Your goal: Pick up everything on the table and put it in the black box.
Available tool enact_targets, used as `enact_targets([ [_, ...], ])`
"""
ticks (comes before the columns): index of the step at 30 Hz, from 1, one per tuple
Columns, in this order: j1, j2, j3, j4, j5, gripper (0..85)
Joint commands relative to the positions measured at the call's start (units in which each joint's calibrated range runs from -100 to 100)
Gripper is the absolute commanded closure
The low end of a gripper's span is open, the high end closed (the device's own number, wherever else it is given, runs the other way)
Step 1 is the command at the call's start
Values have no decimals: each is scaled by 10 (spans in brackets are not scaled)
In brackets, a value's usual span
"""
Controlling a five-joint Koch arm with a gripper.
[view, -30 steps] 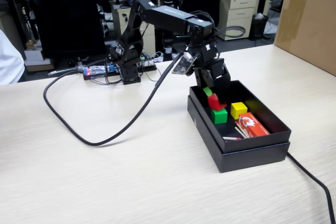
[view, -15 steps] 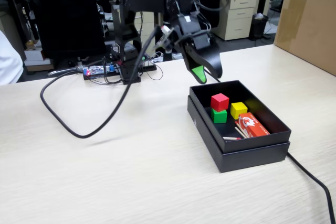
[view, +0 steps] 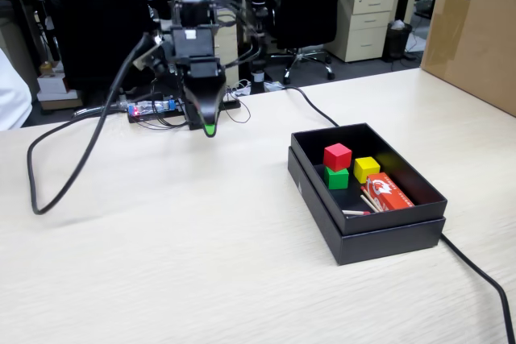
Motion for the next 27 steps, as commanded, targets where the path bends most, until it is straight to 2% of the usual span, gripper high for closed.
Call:
enact_targets([
  [1,-1,-70,-15,25,-3,366],
  [10,20,-203,-143,85,15,379],
  [23,24,-373,-420,261,12,376],
  [27,28,-402,-507,318,0,378],
])
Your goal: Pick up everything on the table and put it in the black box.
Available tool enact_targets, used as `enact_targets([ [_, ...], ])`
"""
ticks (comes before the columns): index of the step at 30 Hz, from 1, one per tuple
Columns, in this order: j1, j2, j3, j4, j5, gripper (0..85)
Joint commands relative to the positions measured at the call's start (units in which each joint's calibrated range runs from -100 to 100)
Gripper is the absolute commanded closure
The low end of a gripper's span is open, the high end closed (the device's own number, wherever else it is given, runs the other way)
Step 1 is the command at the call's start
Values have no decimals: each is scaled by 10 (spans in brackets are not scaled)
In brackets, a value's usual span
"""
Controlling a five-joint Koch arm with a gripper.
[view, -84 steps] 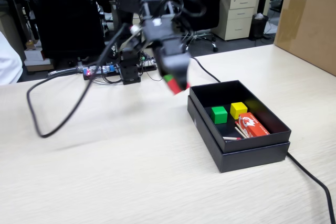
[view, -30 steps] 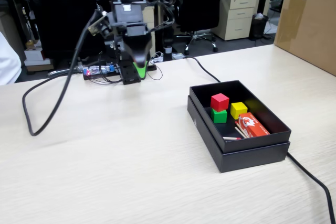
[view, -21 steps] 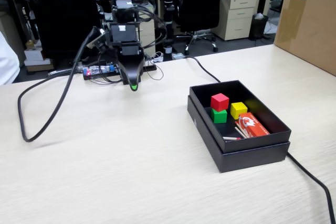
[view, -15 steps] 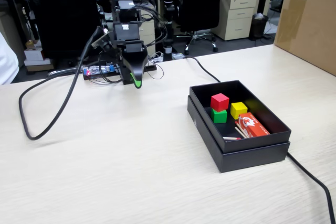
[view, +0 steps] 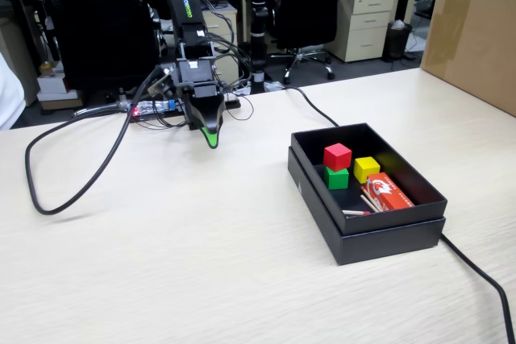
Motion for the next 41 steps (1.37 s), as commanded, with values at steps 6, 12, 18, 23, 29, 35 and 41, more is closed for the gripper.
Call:
enact_targets([
  [6,0,-21,-136,179,-28,358],
  [12,10,-19,-245,280,-27,363],
  [18,15,10,-250,275,-27,370],
  [23,15,10,-250,275,-27,370],
  [29,15,10,-251,275,-27,370],
  [35,15,10,-250,275,-27,370],
  [41,15,10,-251,275,-27,370],
])
